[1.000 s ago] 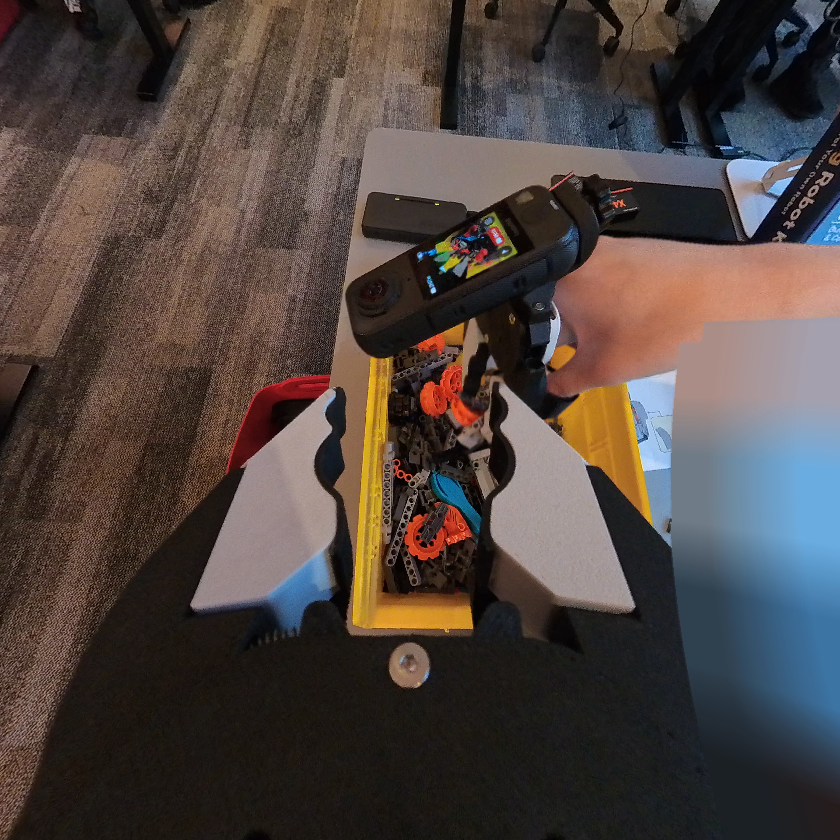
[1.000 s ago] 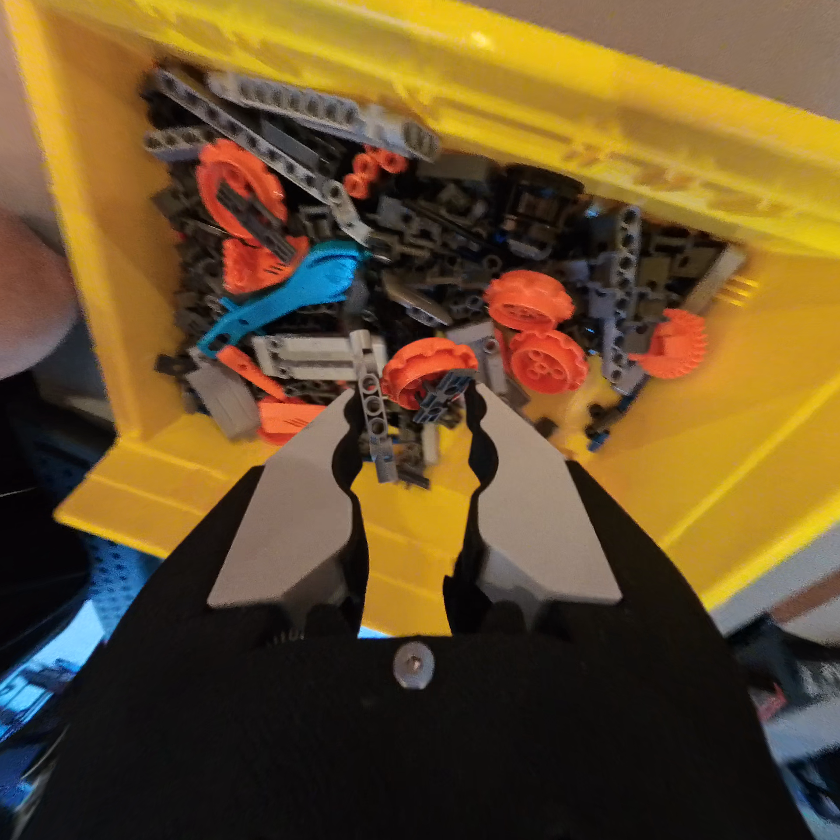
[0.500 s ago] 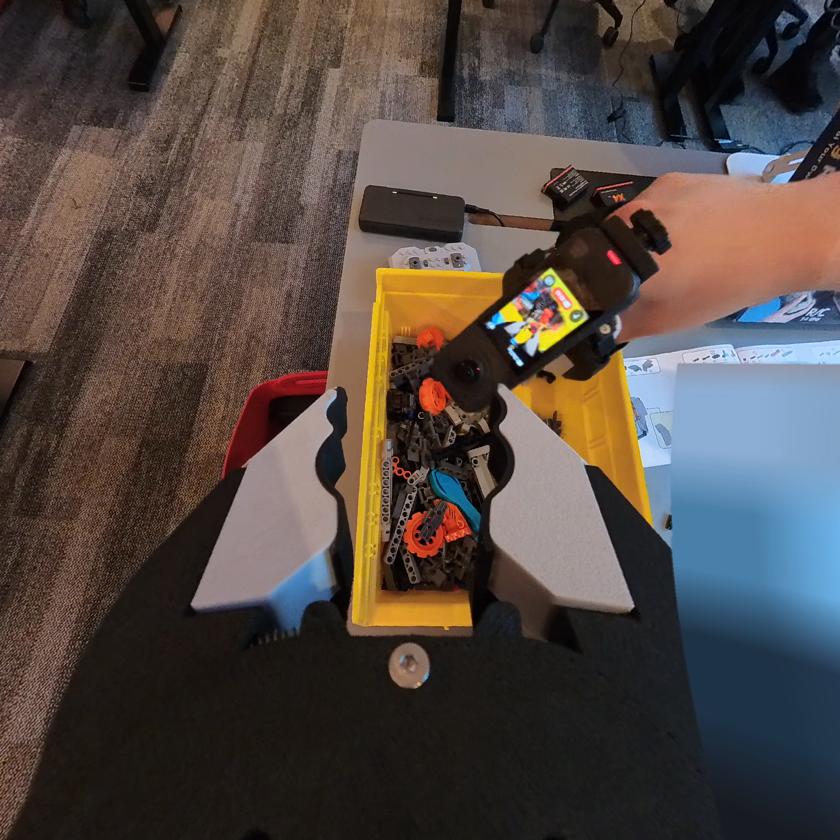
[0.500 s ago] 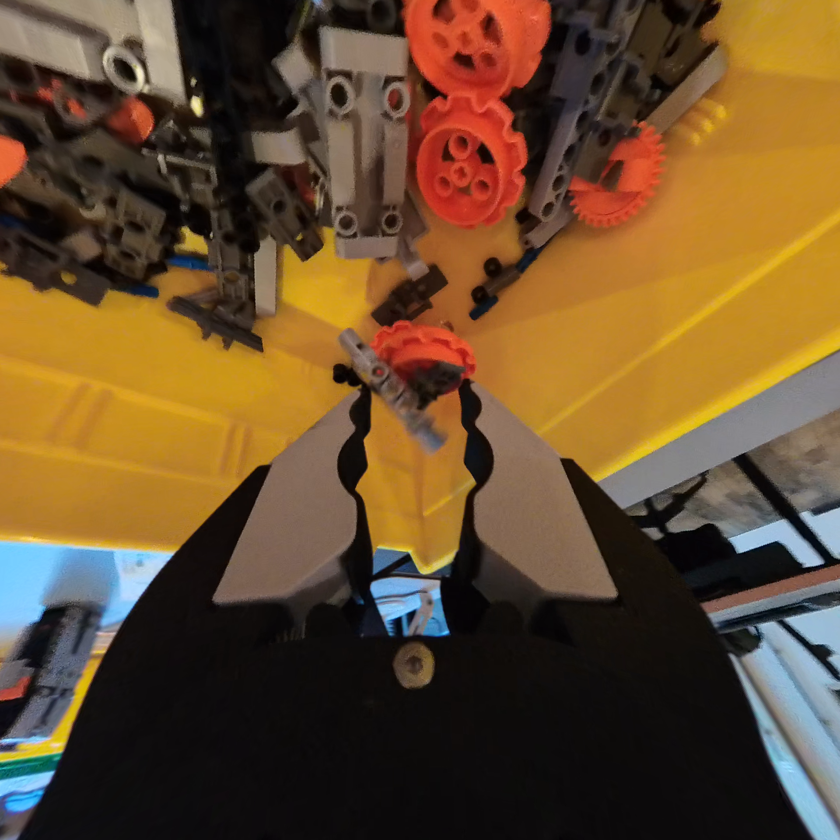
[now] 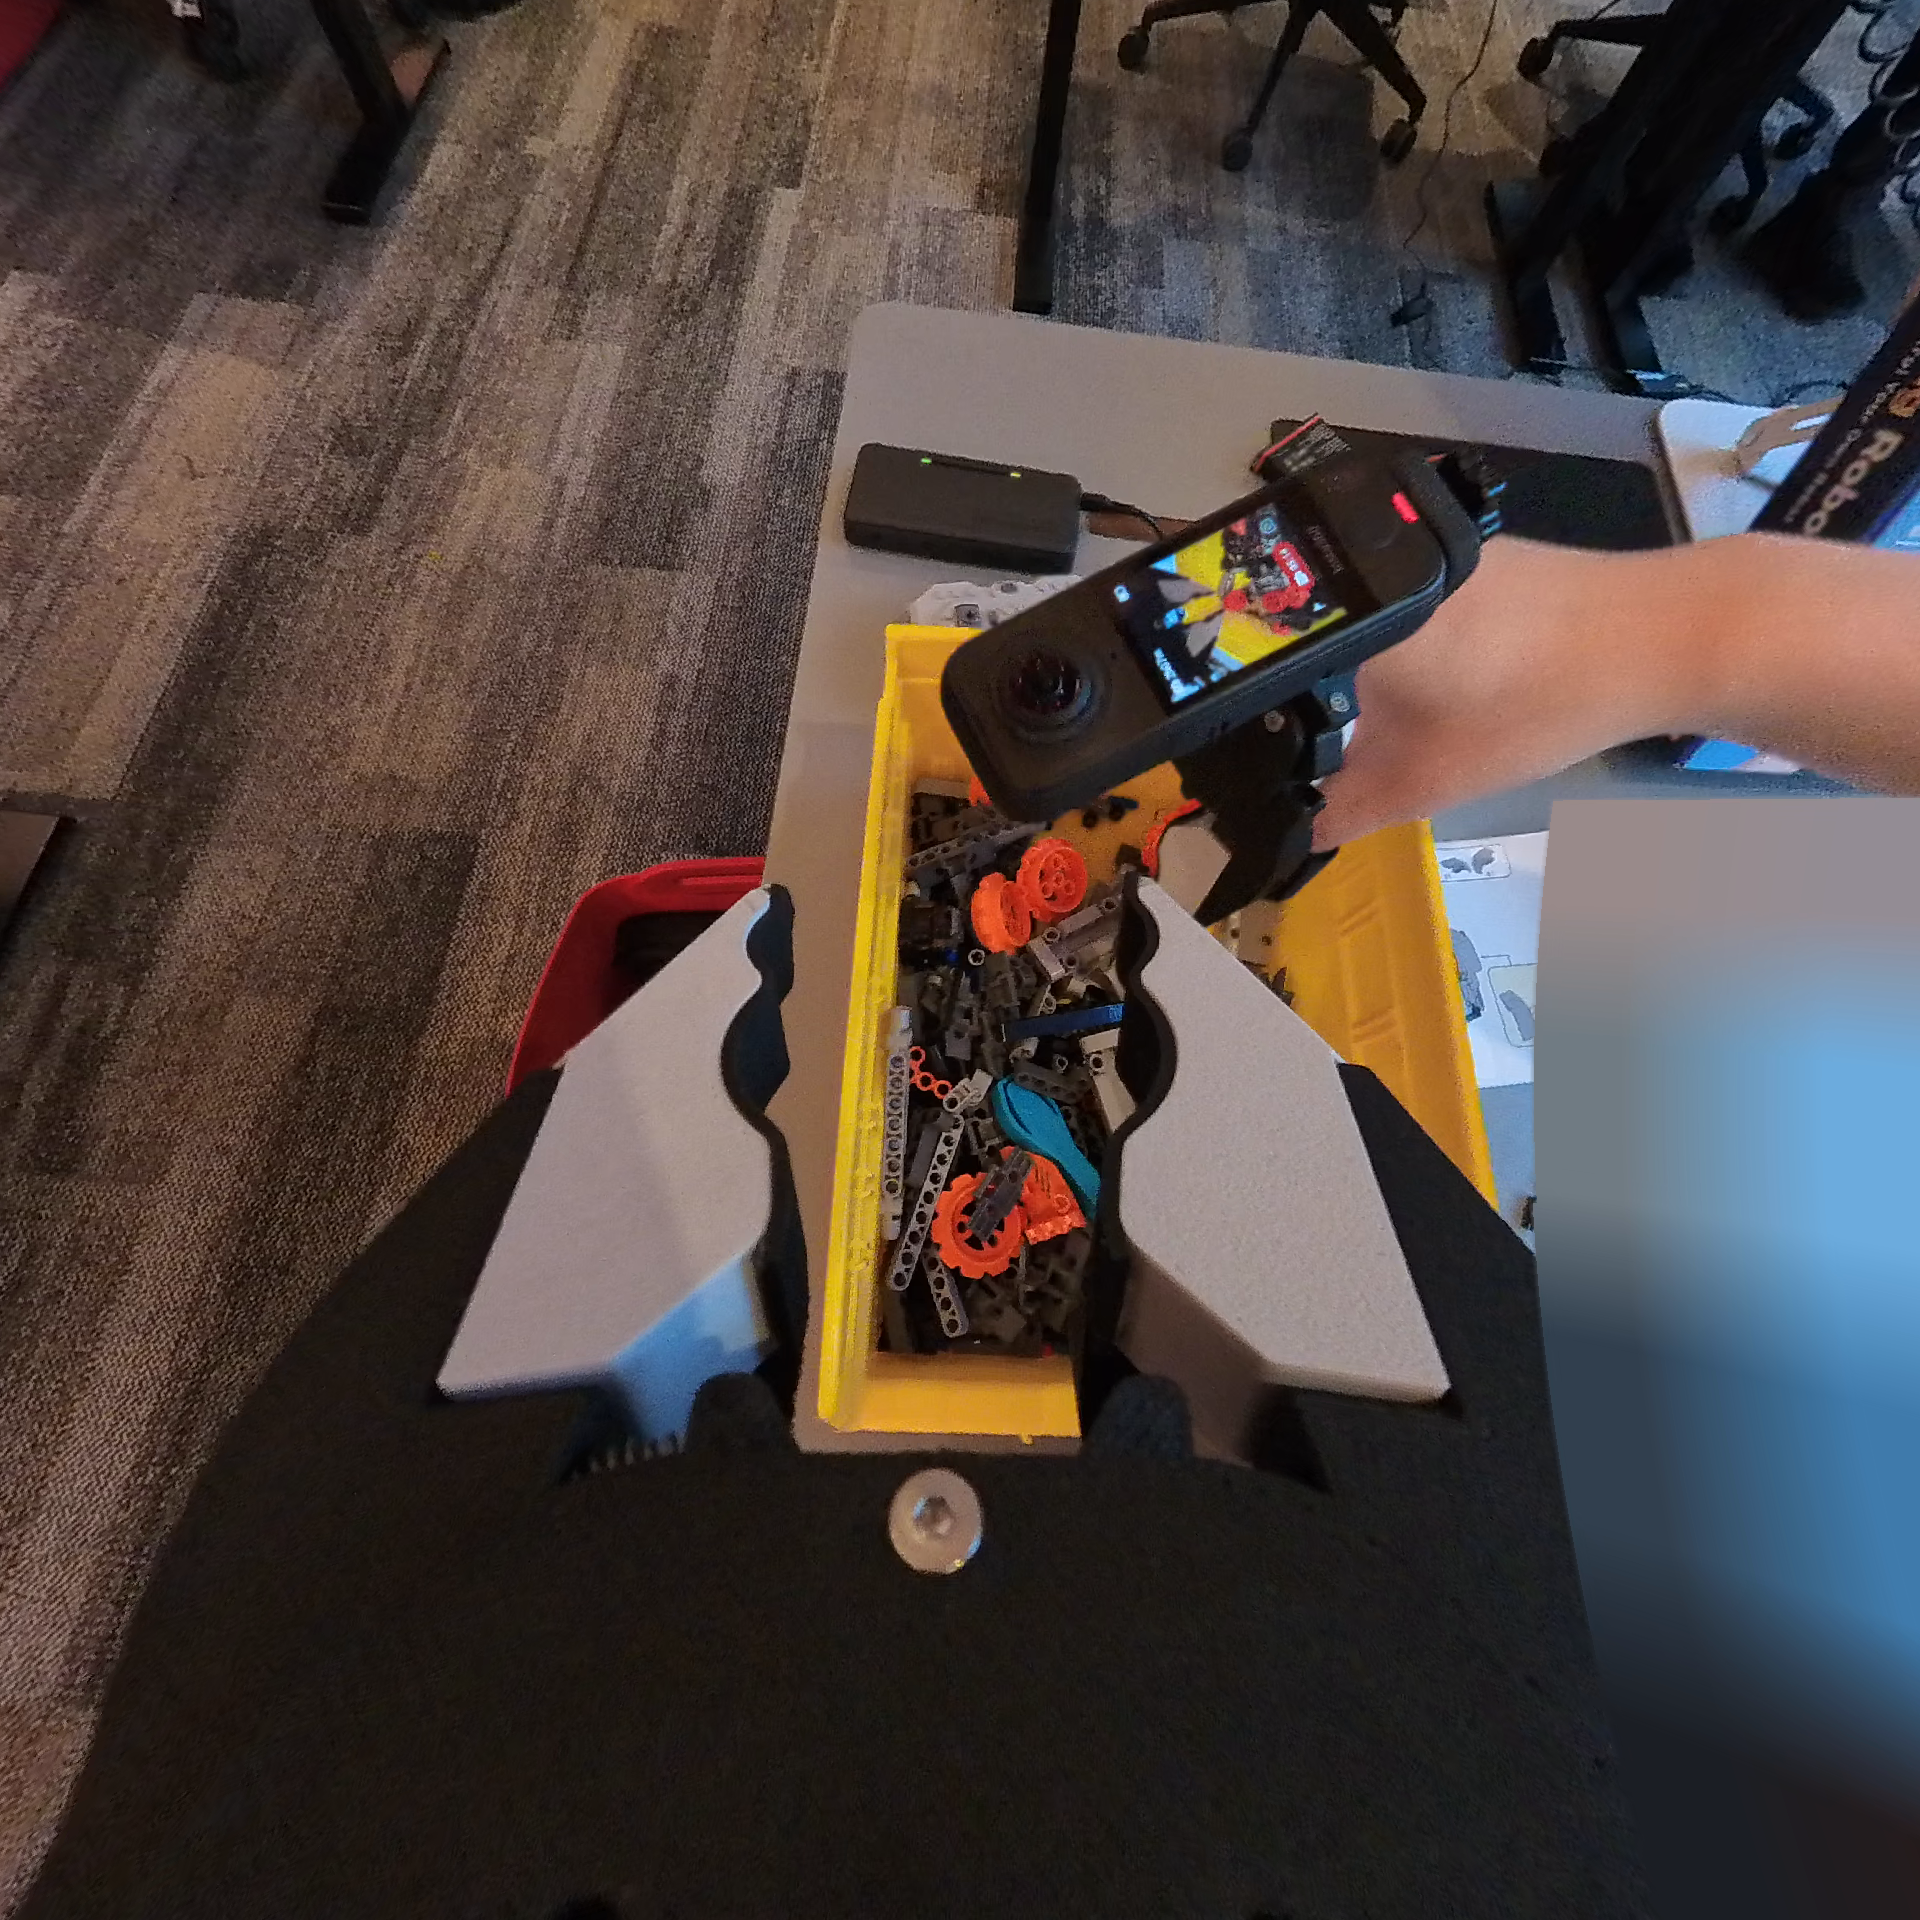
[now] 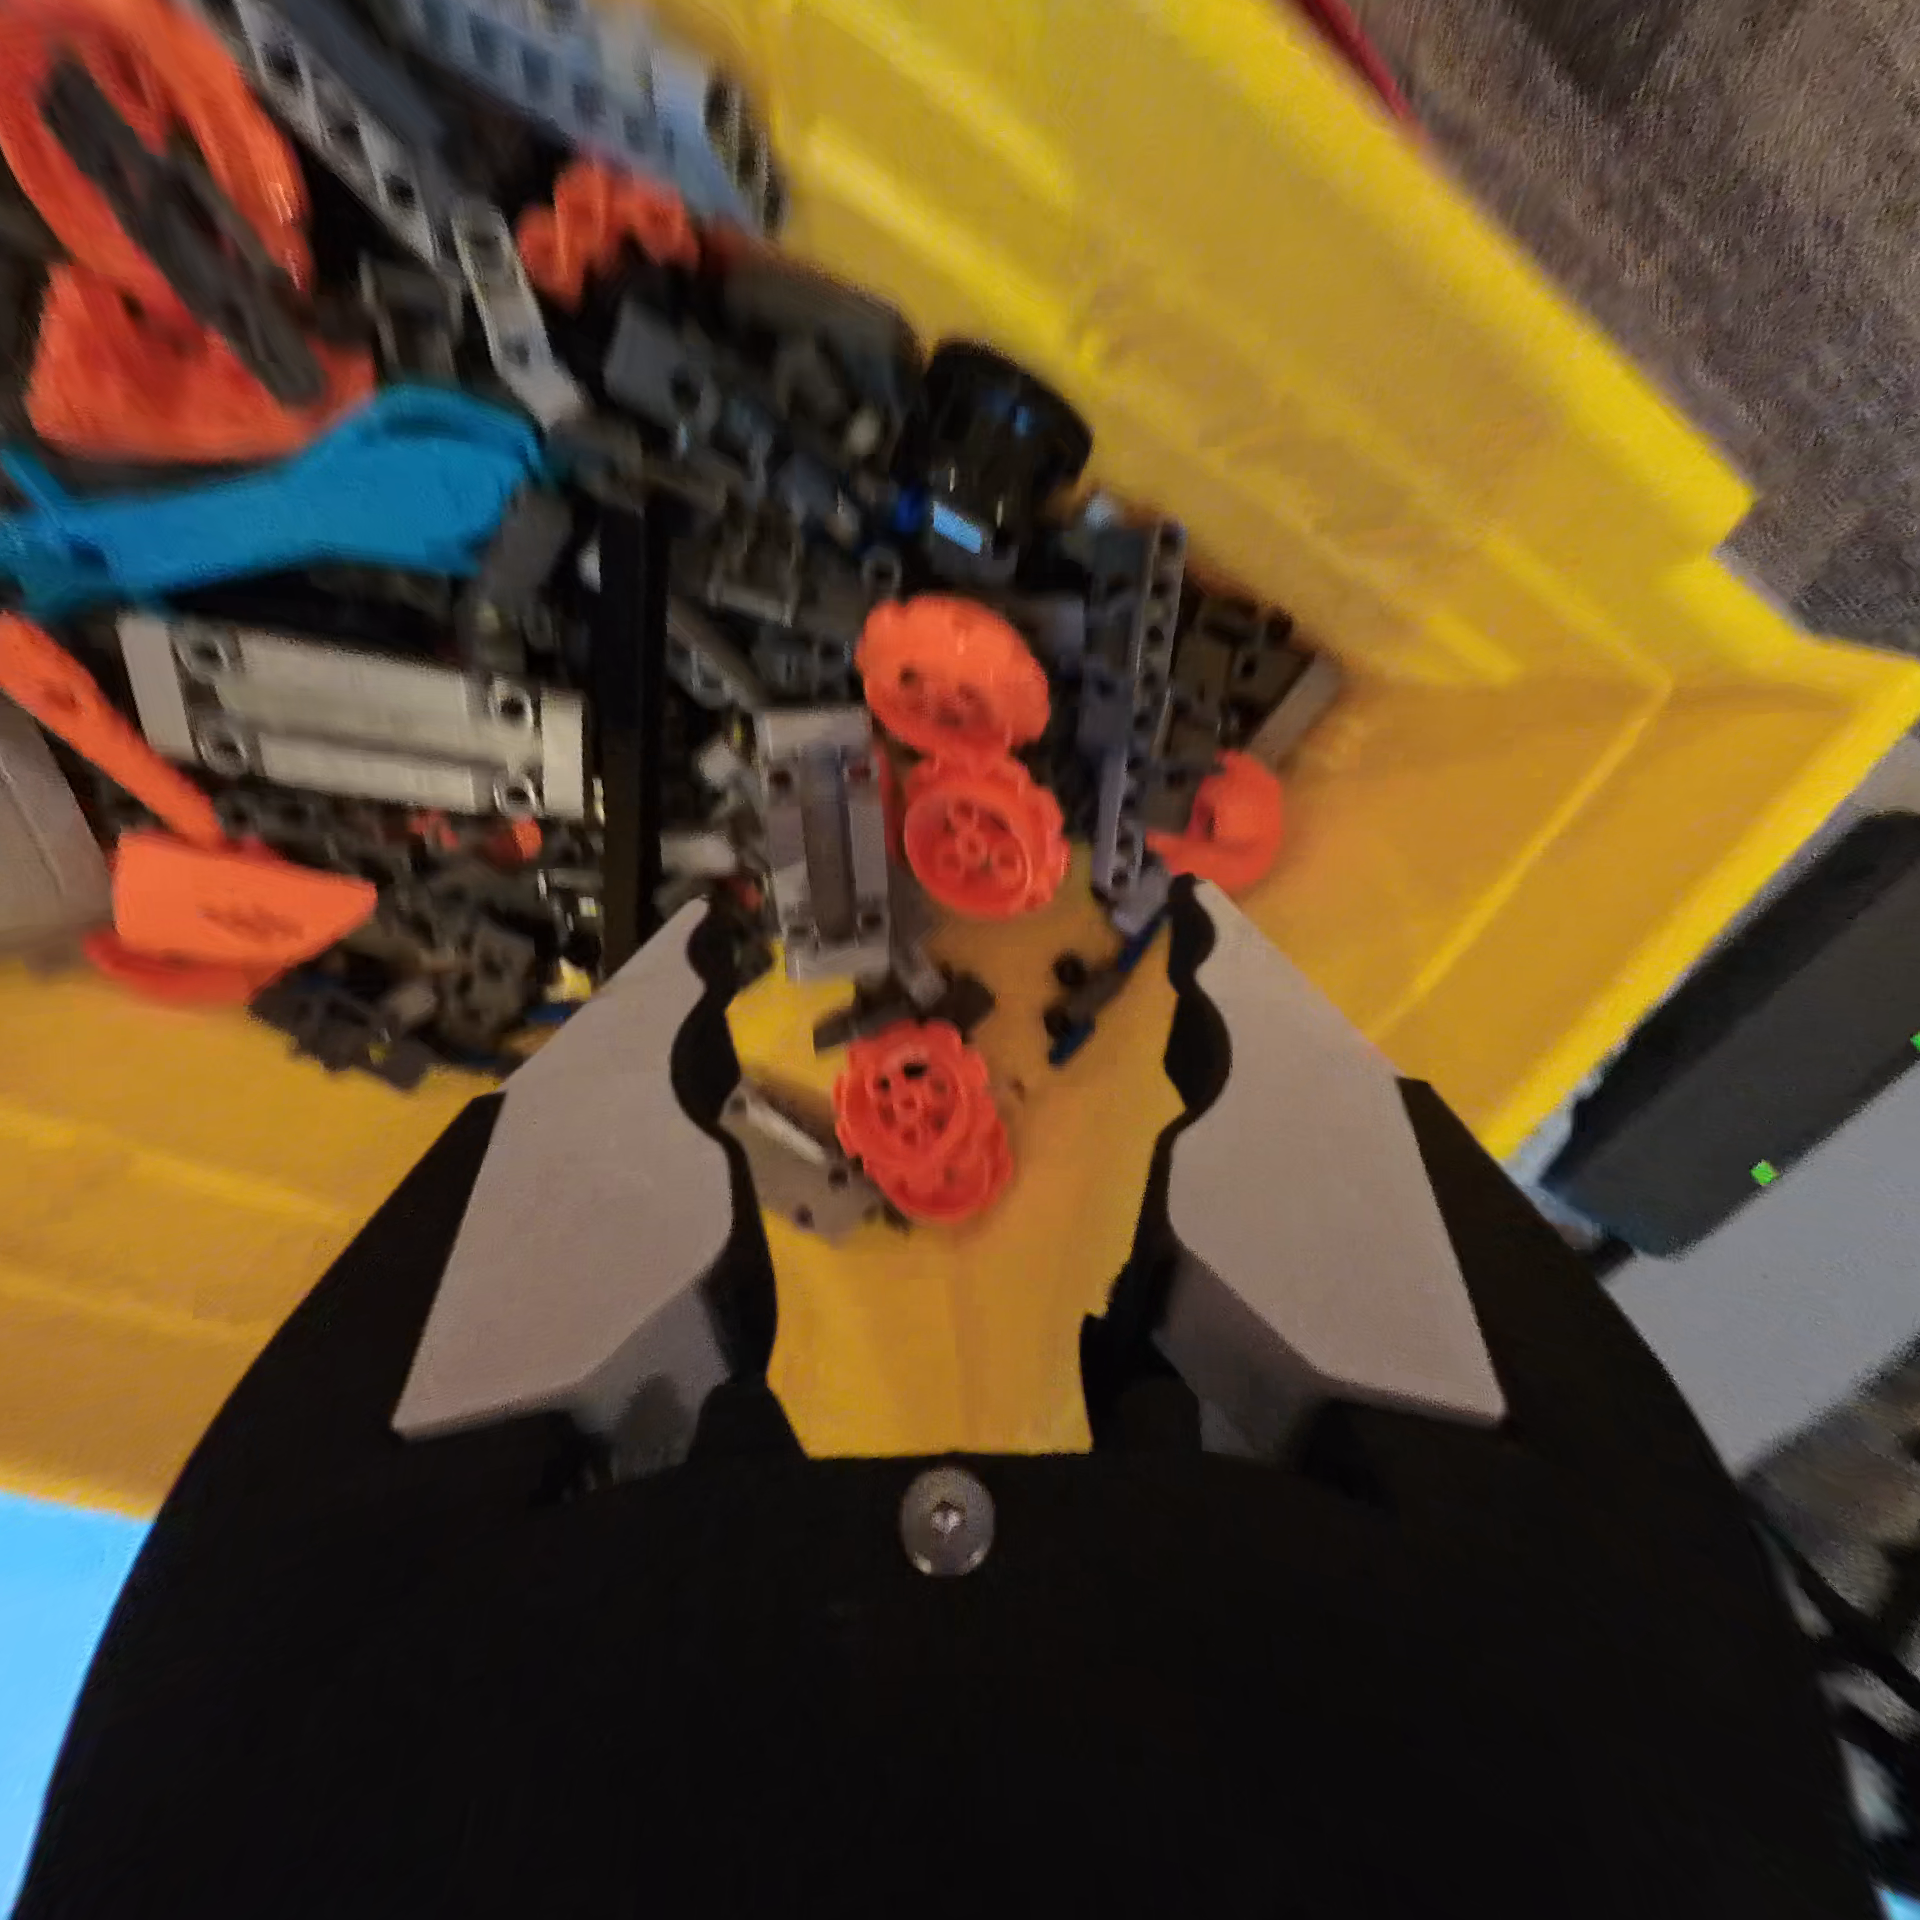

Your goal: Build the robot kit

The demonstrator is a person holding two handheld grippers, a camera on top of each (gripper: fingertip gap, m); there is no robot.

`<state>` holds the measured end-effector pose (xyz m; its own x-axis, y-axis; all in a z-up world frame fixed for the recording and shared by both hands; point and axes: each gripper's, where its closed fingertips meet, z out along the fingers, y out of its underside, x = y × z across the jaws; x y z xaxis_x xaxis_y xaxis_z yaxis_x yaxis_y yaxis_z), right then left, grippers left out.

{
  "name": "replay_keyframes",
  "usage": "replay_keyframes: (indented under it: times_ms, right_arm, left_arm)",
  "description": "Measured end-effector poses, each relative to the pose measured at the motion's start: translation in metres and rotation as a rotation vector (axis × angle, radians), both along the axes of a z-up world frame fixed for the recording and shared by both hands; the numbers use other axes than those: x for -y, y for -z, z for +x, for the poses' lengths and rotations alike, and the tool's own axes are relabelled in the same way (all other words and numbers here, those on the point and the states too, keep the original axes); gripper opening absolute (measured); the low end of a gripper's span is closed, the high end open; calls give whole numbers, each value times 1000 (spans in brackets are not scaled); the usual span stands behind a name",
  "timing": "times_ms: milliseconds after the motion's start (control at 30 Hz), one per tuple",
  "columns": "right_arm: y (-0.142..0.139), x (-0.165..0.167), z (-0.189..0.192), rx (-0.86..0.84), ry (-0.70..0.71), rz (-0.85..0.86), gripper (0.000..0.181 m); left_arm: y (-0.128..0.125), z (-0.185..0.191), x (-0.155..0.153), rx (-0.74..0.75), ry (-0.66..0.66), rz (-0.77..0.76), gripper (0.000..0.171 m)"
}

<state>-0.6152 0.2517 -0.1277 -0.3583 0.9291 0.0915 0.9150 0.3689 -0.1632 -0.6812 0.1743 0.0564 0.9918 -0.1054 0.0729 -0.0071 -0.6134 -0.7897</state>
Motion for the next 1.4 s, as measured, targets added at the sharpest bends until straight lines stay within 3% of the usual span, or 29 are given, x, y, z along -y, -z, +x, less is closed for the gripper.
replay_keyframes:
  times_ms: [167,267,333,433,633,1067,1400]
  right_arm:
    - [27,-1,-20,-55,11,-26,116]
    - [37,-1,-17,-41,-34,22,101]
    - [36,3,-14,-40,-32,5,66]
    - [34,-7,-7,-28,-36,60,29]
    - [34,-7,18,68,-36,75,28]
    - [-13,-22,69,218,116,46,28]
    - [-10,-29,85,277,149,40,29]
  left_arm:
    - [-3,-13,2,31,-53,20,60]
    - [-5,-9,2,27,-35,30,59]
    - [-4,-6,2,19,-23,24,60]
    - [-4,-7,3,17,-26,23,60]
    - [-7,-13,4,29,-51,39,59]
    - [-8,-10,3,21,-41,44,59]
    - [-11,-15,6,36,-54,57,59]
